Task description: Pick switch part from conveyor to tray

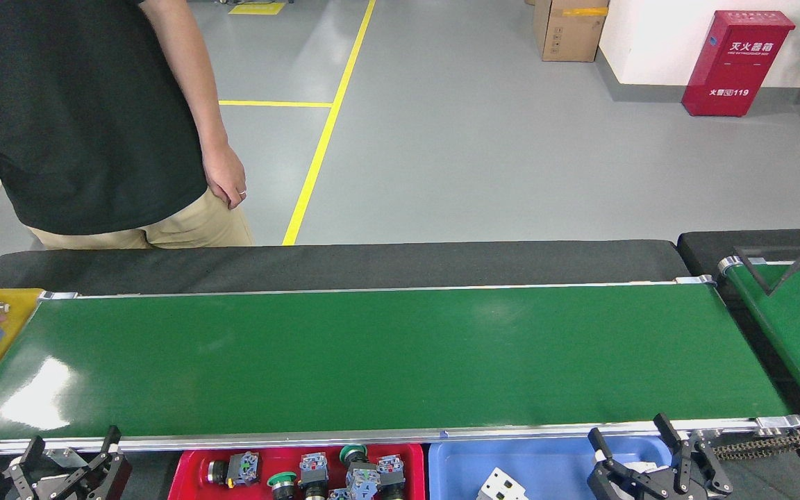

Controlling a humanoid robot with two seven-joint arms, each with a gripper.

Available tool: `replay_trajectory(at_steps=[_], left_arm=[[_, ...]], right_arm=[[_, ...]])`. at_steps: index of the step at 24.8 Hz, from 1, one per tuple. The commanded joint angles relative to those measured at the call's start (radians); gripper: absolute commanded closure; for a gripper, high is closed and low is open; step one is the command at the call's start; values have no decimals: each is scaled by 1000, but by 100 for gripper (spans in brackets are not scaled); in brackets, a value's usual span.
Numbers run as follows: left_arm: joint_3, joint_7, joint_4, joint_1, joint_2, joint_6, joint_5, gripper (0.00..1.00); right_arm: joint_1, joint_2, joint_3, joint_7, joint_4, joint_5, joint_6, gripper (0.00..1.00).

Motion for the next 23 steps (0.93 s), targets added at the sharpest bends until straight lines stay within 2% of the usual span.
replay_trajectory(at_steps=[1,4,12,15,23], left_arm=[[2,27,-8,2,12,-48,-5,0],[11,27,-5,4,7,-87,2,0],[31,27,-22,18,-16,-78,12,0],[61,27,-21,19,-29,-81,61,0],[101,27,-13,22,-20,-82,66,0]], right_arm=[[-2,-4,-11,-9,-15,-4,-2,1],[-2,-3,-20,-9,-15,-3,-2,1],[1,-6,-74,-9,-15,-3,-3,1],[6,-4,-88,-9,-14,-3,-3,1],[16,-1,-88,-9,-14,-3,-3,1]])
